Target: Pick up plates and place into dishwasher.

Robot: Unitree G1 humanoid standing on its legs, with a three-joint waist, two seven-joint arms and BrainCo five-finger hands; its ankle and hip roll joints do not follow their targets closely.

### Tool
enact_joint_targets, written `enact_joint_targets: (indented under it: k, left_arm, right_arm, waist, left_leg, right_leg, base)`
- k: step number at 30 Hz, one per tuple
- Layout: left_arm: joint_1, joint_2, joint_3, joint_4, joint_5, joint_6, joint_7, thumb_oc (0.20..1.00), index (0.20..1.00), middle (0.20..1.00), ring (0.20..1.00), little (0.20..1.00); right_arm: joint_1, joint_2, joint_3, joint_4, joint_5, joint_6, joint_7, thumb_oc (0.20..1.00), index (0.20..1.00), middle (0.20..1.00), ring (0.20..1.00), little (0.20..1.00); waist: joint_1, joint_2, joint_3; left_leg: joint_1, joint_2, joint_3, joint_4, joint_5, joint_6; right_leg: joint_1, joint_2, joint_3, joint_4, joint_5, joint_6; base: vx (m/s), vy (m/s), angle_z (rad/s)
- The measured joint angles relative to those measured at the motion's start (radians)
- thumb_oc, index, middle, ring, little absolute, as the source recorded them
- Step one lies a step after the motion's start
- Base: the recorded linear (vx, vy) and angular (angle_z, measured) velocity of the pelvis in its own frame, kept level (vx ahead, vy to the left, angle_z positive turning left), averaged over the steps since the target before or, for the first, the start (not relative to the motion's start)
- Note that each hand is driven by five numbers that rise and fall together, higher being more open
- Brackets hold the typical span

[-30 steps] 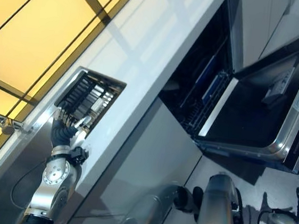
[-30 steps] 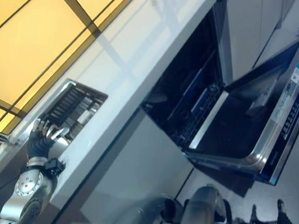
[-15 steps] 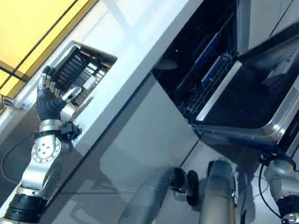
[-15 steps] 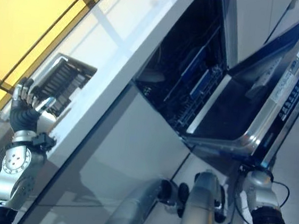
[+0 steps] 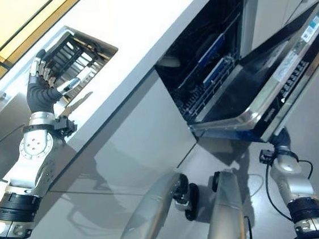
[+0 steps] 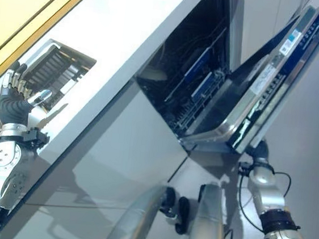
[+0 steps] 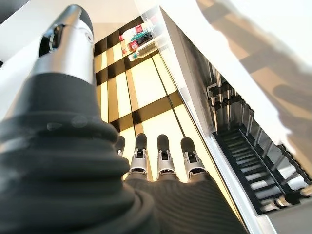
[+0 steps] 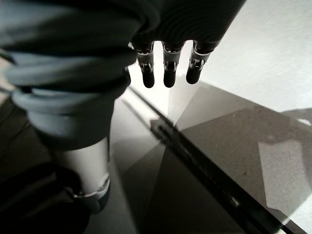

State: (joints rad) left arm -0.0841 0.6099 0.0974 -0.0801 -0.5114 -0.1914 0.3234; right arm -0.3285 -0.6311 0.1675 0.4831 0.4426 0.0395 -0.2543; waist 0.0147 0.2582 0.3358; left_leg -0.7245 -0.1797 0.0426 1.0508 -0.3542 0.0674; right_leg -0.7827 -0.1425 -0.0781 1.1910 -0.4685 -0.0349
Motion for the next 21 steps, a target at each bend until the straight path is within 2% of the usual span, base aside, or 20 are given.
enact_joint_targets:
  k: [1,3,7,10,14,19,21]
  left_arm:
    - [0.001,-0.001,0.000,0.000,0.011,0.000,0.000,1.000,1.000,1.000,1.000,1.000]
    - [0.001,-0.002,0.000,0.000,0.028,-0.003,0.000,1.000,1.000,1.000,1.000,1.000]
    - [0.003,-0.015,0.000,0.008,0.028,-0.013,-0.018,1.000,1.000,1.000,1.000,1.000]
    - [0.006,-0.023,0.000,0.018,0.029,-0.016,-0.034,1.000,1.000,1.000,1.000,1.000]
    - [0.013,-0.031,-0.002,0.026,0.054,-0.016,-0.057,1.000,1.000,1.000,1.000,1.000]
    - [0.024,-0.047,-0.007,0.029,0.067,-0.014,-0.091,1.000,1.000,1.000,1.000,1.000]
    - [0.039,-0.053,-0.004,0.028,0.067,-0.012,-0.101,1.000,1.000,1.000,1.000,1.000]
  right_arm:
    - [0.000,0.009,0.004,-0.006,-0.001,-0.004,0.009,1.000,1.000,1.000,1.000,1.000]
    - [0.000,0.033,0.017,-0.011,-0.001,-0.022,0.026,1.000,1.000,1.000,1.000,1.000]
    - [0.003,0.054,0.049,-0.046,-0.013,-0.041,0.055,1.000,1.000,1.000,1.000,1.000]
    - [0.012,0.074,0.058,-0.096,-0.018,-0.080,0.101,1.000,1.000,1.000,1.000,1.000]
    - [0.018,0.098,0.066,-0.138,-0.019,-0.104,0.154,1.000,1.000,1.000,1.000,1.000]
    - [0.020,0.109,0.083,-0.214,-0.019,-0.110,0.192,1.000,1.000,1.000,1.000,1.000]
    - [0.065,0.104,0.079,-0.204,-0.017,-0.101,0.195,1.000,1.000,1.000,1.000,1.000]
  waist:
    - [0.004,-0.003,0.002]
    - [0.014,-0.014,0.009]
    - [0.062,-0.044,0.024]
    - [0.093,-0.065,0.025]
    - [0.120,-0.111,0.016]
    - [0.158,-0.149,0.001]
    - [0.171,-0.177,-0.016]
  left_leg:
    - [0.005,0.001,-0.010,-0.010,0.001,-0.002]
    - [0.027,0.006,-0.037,-0.026,0.001,-0.003]
    - [0.092,0.009,-0.067,-0.096,0.003,-0.006]
    - [0.143,0.007,-0.084,-0.160,0.008,0.002]
    - [0.208,0.009,-0.111,-0.251,0.039,0.012]
    - [0.301,0.010,-0.147,-0.357,0.118,-0.008]
    - [0.342,0.007,-0.156,-0.405,0.135,-0.008]
  right_leg:
    - [0.014,-0.001,-0.024,-0.025,0.024,-0.013]
    - [0.051,0.001,-0.060,-0.059,0.032,-0.027]
    - [0.139,0.020,-0.111,-0.158,0.060,-0.064]
    - [0.215,0.031,-0.155,-0.244,0.084,-0.081]
    - [0.294,0.036,-0.189,-0.345,0.121,-0.094]
    - [0.395,0.040,-0.217,-0.446,0.135,-0.068]
    - [0.436,0.041,-0.218,-0.490,0.145,-0.054]
  base:
    - [0.03,-0.042,0.13]
    - [0.05,-0.036,0.17]
    - [0.08,-0.028,0.14]
    - [0.10,-0.003,0.23]
    - [0.04,-0.016,0.22]
    - [0.13,-0.014,0.18]
    - [0.14,-0.025,0.10]
